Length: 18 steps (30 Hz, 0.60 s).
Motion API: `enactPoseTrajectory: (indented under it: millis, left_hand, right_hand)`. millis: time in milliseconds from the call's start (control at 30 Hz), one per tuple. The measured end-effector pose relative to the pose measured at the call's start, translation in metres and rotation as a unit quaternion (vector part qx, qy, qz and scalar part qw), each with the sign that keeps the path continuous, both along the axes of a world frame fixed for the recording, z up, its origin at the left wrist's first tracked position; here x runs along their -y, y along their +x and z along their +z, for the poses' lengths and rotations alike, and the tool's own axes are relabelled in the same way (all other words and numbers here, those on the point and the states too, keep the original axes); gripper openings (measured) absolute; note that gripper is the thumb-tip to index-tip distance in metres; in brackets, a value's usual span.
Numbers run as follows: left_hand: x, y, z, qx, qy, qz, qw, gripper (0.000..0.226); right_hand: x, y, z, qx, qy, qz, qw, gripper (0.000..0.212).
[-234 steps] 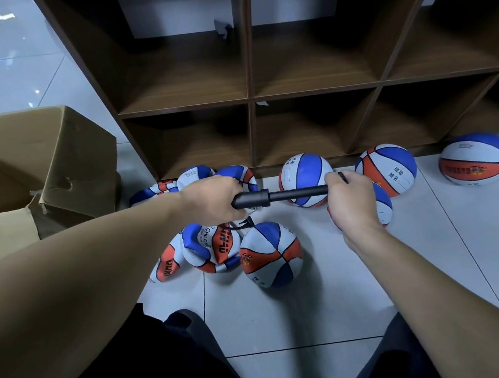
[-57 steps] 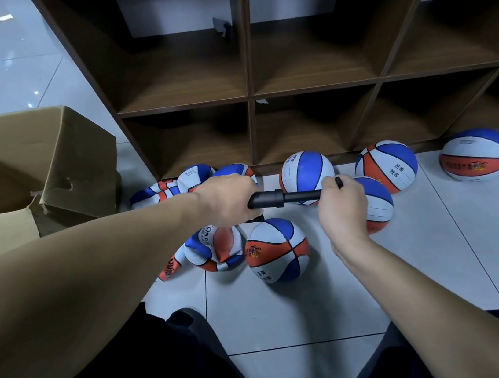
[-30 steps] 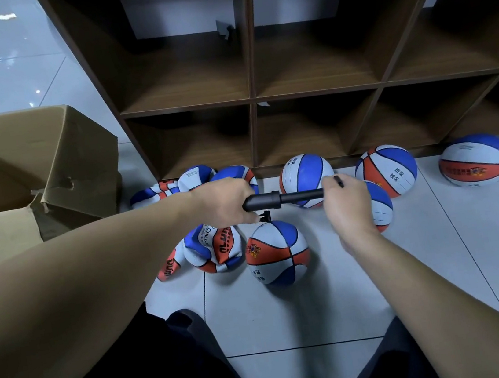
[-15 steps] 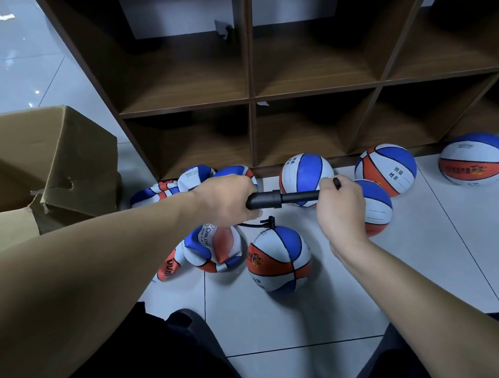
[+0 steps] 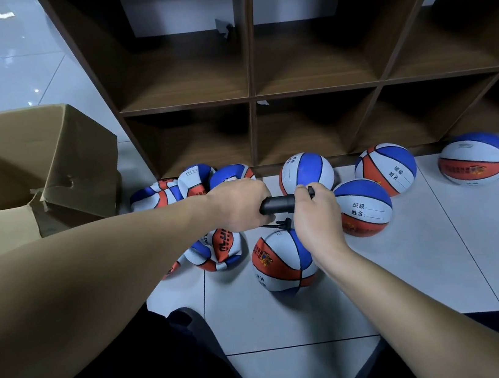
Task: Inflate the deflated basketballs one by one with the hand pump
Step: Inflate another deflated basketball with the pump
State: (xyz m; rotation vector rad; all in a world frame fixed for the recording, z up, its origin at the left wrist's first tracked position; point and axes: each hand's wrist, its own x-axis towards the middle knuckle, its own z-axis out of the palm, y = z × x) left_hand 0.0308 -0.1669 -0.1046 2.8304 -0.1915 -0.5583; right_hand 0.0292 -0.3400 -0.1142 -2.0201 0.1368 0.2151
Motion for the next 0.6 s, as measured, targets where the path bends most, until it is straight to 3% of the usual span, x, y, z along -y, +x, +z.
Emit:
enactPoseTrajectory:
  millis: [133,267,467,600]
  left_hand:
    - [-0.006,0.001,-0.002,-0.011,-0.001,-0.014,1.0,0.025]
    - [-0.014,0.004,-0.002,-0.012,-0.023,0.003,1.0,0.03]
    - [-0.043,0.001,-0.003,-0.028,-0.028,0.034,0.999,0.027]
    - [-0.036,0.002,-0.004,-0.002,0.023,0.026,0.999,0.028]
  right_hand:
    - [-0.002,0.001,-0.001,-0.049,0.037,0.004,0.998,0.032]
    - [0.012,0.013,0.012,-0.037,0.024,0.014,0.999,0.035]
    - [0.052,0.043,0.021,-0.036,0.047,-0.086,0.995,0.03]
    - [0.046,0.033,0.013,-0.017,0.035,-0.117,0.992,0.036]
